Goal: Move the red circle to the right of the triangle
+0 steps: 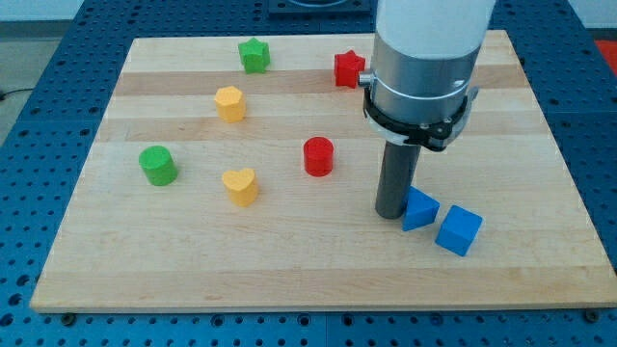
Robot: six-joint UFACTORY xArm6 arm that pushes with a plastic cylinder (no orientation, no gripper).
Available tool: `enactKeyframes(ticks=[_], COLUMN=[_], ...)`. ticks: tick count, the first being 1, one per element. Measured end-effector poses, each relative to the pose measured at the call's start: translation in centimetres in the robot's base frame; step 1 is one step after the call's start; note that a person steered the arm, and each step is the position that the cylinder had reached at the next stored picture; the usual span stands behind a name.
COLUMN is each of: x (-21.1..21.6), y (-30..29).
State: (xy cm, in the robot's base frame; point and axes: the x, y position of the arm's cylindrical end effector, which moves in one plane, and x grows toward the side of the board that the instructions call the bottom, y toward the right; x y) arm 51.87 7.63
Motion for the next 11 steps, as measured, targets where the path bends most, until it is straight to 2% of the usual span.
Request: enactKeyframes(ticks=[1,2,3,5,6,7,9,11], x=[-1.7,-2.2,-6.0,-7.2,-9.2,-10.5,-9.6,-9.4], y=[-5.1,-12.9,-14.6,-1.3,-2.8,-1.1,2.0,2.4])
